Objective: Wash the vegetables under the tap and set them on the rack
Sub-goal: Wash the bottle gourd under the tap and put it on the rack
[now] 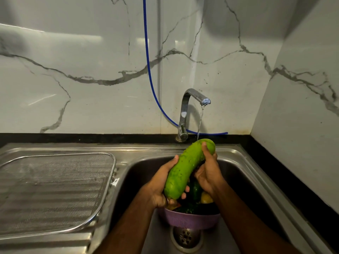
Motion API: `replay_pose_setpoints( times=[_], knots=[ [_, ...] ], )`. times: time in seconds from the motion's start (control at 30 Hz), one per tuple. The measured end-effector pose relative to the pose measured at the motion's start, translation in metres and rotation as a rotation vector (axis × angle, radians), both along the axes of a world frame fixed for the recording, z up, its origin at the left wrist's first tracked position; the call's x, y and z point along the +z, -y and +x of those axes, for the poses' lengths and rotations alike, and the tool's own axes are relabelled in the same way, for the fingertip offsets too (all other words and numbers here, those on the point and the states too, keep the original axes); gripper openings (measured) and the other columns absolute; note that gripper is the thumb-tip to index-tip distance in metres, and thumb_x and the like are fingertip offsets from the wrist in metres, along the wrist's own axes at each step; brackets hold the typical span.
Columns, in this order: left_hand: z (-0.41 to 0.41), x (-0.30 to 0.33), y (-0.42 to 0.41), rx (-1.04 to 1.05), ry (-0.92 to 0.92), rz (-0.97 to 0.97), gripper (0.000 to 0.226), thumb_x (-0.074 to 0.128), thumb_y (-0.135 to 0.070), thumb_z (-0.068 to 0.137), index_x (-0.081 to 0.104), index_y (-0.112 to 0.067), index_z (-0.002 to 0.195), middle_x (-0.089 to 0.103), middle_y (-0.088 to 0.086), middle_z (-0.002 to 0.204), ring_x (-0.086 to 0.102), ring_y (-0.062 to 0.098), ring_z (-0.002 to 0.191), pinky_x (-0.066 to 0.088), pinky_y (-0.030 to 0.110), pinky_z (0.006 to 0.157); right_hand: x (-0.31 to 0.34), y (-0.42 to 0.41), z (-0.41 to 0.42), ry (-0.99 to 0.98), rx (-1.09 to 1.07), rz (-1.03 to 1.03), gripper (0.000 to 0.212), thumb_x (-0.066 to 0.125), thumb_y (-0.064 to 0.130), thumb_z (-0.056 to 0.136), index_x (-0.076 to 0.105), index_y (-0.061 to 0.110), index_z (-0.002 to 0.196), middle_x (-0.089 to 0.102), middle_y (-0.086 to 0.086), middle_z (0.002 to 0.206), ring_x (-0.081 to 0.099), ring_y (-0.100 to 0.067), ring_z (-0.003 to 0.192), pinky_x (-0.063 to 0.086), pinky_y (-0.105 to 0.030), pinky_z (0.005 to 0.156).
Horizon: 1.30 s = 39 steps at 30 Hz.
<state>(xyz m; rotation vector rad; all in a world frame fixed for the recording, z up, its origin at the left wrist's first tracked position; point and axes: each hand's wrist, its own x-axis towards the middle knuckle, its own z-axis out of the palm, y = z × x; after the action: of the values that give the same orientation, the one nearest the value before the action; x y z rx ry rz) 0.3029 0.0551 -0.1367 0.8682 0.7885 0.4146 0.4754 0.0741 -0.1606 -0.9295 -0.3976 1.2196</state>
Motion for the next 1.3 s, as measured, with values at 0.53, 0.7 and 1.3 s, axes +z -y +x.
replay_pose_setpoints(
  times=[0.53,0.7,1.3],
  knots=[
    [0.007,-0.012,-0.004,0.277,-0.419,0.676,0.075,0.089,-0.043,0.043,0.068,-0.019,0.111,0.076,0.003,0.098,0.073,0.02,0.083,0.061,0.047,0.08,0.002,-0.004,-0.002,0.223,0.0,-0.042,0.05,0.066,0.047,0.096,0.046,0.033,0.139,0.062,-0.005,0.129,0.067,-0.031,0.11,0.061,-0.054,0.084],
    [-0.006,-0.011,-0.008,0.27,-0.836,1.13,0.078,0.082,-0.048,0.051,0.054,-0.038,0.123,0.07,-0.007,0.114,0.066,0.021,0.104,0.055,0.038,0.086,-0.004,-0.005,0.006,0.077,0.004,-0.077,0.07,0.065,0.066,0.086,0.059,0.019,0.137,0.067,-0.018,0.13,0.069,-0.04,0.112,0.062,-0.057,0.079],
    [-0.016,-0.006,-0.005,-0.105,0.042,-0.045,0.043,0.067,-0.032,0.073,0.062,0.0,0.102,0.063,0.016,0.081,0.063,0.028,0.063,0.054,0.032,0.06,0.014,0.003,0.008,-0.089,0.182,0.181,0.045,0.054,0.047,0.101,0.059,0.024,0.14,0.07,-0.02,0.123,0.071,-0.034,0.101,0.062,-0.051,0.082]
  ],
)
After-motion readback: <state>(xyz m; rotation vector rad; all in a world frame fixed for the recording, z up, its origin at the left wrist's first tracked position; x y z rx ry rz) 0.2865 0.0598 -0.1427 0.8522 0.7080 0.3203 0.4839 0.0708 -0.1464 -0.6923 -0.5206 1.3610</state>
